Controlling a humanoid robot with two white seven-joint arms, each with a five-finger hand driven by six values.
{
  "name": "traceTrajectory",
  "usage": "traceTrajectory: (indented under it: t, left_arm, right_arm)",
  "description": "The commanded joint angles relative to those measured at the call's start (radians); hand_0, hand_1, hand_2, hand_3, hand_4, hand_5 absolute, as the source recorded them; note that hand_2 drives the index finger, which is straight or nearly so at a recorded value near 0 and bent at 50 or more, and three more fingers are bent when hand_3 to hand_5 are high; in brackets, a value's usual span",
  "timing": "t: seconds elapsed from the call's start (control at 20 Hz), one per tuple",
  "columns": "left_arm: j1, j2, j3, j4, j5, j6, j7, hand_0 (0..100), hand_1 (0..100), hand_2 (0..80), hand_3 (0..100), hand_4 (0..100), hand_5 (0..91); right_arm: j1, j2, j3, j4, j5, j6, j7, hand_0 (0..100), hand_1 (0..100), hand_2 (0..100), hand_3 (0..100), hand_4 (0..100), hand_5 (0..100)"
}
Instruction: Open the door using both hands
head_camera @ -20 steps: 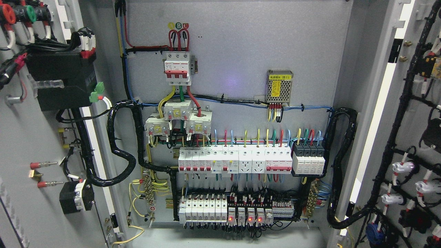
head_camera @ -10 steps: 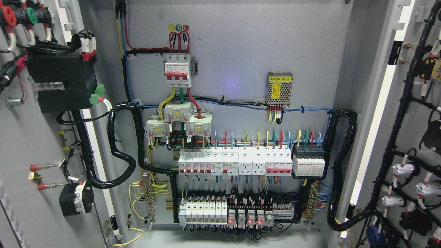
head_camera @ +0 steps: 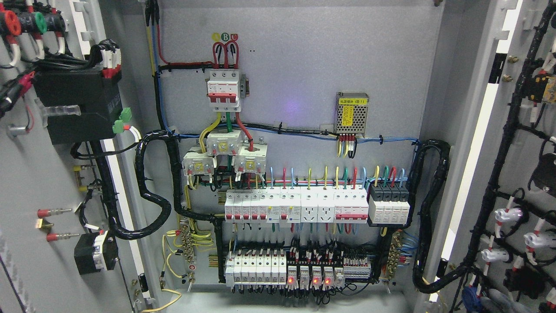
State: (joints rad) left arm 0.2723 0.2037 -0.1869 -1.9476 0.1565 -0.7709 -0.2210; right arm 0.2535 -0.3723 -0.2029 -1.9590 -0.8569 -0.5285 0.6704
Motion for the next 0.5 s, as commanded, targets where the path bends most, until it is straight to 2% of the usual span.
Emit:
traceTrajectory:
  t: [0.0, 0.05, 0.25, 0.45]
  left_arm:
    - [0.027, -0.007, 0.243, -0.122, 0.073, -0.814, 0.000, 0, 0, 0.0, 0, 0, 0.0]
    - [0.030, -0.007, 0.265, -0.122, 0.089, -0.814, 0.002, 0, 0, 0.0, 0, 0, 0.0]
    - [0.062, -0.012, 0.351, -0.119, 0.132, -0.814, 0.003, 0, 0, 0.0, 0, 0, 0.0]
    - [0.074, -0.007, 0.458, -0.114, 0.170, -0.814, 0.049, 0, 0, 0.0, 0, 0, 0.0]
  right_arm:
    - [-0.028, -0.053, -0.116, 0.034, -0.011, 0.001, 0.000, 0, 0, 0, 0, 0, 0]
    - [-0.028, -0.051, -0.119, 0.035, -0.013, 0.001, 0.000, 0, 0, 0, 0, 0, 0]
    - [-0.019, -0.036, -0.157, 0.046, -0.013, -0.001, -0.058, 0, 0, 0, 0, 0, 0]
    - [0.010, -0.030, -0.177, 0.052, -0.046, 0.001, -0.069, 0, 0, 0, 0, 0, 0]
